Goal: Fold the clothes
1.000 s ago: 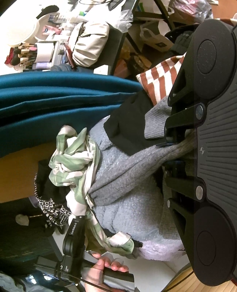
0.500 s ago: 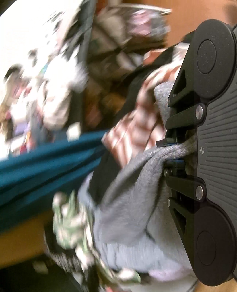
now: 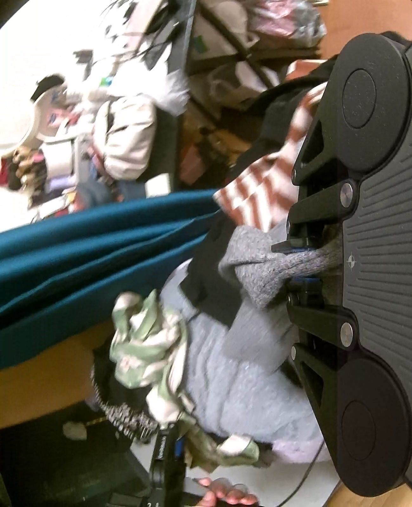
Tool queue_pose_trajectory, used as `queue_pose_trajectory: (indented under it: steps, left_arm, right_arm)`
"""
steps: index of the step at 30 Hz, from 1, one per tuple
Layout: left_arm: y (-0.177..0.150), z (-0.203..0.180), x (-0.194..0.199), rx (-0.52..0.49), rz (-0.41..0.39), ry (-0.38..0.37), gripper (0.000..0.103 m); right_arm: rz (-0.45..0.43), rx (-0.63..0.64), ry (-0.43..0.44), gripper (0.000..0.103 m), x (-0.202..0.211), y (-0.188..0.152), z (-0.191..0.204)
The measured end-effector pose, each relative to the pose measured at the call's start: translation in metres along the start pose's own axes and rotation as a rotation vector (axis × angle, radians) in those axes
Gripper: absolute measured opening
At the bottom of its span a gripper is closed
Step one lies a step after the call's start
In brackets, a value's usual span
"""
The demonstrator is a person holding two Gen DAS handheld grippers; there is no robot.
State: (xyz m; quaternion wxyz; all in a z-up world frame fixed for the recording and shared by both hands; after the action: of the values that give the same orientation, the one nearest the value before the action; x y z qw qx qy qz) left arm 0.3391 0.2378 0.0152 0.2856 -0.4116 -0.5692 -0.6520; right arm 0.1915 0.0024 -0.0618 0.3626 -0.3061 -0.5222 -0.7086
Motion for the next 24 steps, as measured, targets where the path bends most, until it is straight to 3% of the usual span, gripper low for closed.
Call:
queue_pose_trajectory:
  steps: [3, 5, 11, 17, 24]
  left_arm:
    - [-0.011, -0.01, 0.013, -0.031, 0.004, 0.007, 0.048]
    - [-0.018, -0.015, 0.023, -0.034, 0.005, -0.001, 0.062]
    - [-0.038, -0.023, 0.051, -0.056, 0.008, -0.005, 0.075]
    - [-0.06, -0.02, 0.066, -0.051, 0.039, -0.019, 0.081]
    - [-0.093, 0.002, 0.08, 0.0, 0.078, 0.009, 0.081]
  right_arm:
    - [-0.007, 0.034, 0.015, 0.011, -0.003, 0.016, 0.007]
    - [-0.004, 0.053, 0.018, 0.011, -0.006, 0.023, 0.011]
    - [0.045, 0.106, 0.01, 0.013, -0.028, 0.029, 0.02]
    - [0.073, 0.173, -0.069, 0.034, -0.045, 0.025, 0.024]
    - [0.093, 0.158, -0.053, 0.06, -0.049, 0.023, 0.018]
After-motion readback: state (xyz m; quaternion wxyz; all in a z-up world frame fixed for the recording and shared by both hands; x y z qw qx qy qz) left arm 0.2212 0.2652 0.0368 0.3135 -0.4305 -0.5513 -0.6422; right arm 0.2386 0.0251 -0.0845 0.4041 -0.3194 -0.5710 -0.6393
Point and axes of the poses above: each gripper's, at about its wrist camera, not at the fingertips, and x roughly against the way its jaws point, z to its left, y to its top, the point moved 2 cm from there along -x, roughly the way its jaws point, and after that the axes turned 15 degrees about z, right-handed, at the moved point
